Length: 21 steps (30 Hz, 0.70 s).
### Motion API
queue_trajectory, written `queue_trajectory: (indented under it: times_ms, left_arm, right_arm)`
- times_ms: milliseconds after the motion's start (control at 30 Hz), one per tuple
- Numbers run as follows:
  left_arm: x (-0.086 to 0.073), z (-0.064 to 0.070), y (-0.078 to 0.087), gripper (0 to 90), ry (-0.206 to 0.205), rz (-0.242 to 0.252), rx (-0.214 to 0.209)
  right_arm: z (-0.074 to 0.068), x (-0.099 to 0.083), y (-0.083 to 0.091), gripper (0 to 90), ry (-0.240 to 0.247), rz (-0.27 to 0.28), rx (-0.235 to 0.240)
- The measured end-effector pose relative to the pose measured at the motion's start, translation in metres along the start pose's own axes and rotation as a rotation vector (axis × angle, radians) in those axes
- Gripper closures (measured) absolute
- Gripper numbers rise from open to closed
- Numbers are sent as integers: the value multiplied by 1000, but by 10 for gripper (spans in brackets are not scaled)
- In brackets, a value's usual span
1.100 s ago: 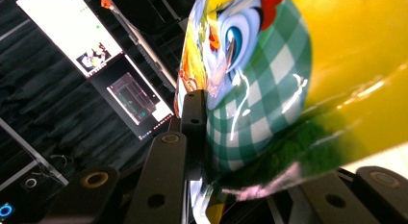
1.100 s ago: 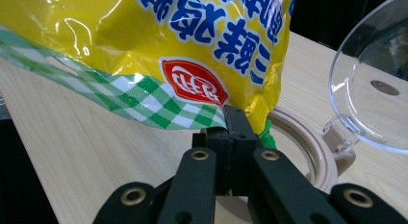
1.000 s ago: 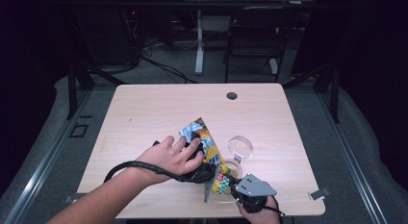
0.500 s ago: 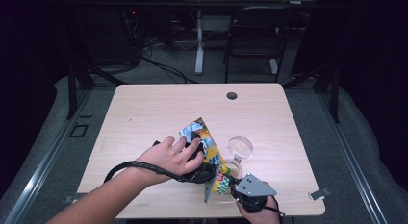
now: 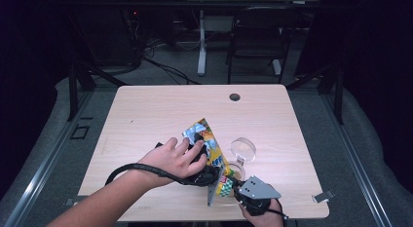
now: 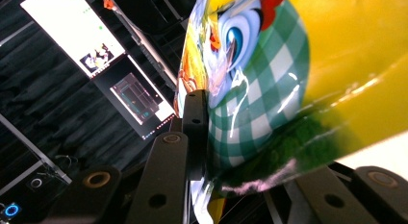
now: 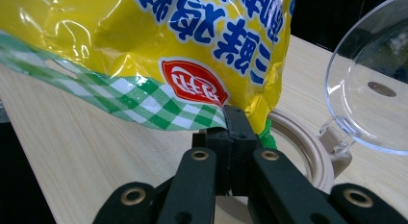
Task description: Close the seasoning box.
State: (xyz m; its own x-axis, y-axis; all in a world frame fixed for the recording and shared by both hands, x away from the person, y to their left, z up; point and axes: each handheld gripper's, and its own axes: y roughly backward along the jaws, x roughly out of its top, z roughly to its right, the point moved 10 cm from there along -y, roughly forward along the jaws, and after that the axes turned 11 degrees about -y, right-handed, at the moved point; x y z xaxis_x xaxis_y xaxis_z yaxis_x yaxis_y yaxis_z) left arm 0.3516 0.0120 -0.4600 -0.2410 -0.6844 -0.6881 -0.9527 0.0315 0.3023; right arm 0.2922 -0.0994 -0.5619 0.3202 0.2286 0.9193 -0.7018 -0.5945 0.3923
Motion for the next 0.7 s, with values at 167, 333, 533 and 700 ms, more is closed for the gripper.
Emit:
queue_trajectory:
  times_ms: [167, 333, 533, 700]
  left_arm:
    - [0, -1, 0, 771, -1, 3, 8]
    - [0, -2, 0, 772, -2, 3, 9]
    - [0, -2, 1, 772, -4, 2, 10]
    - [0, -2, 0, 773, -5, 3, 8]
  right_arm:
    - [0, 0, 1, 898, 1, 0, -1]
    - [-1, 1, 1, 898, -3, 6, 4]
    - [0, 1, 1, 898, 2, 1, 3]
    - [-1, 1, 1, 898, -1, 3, 3]
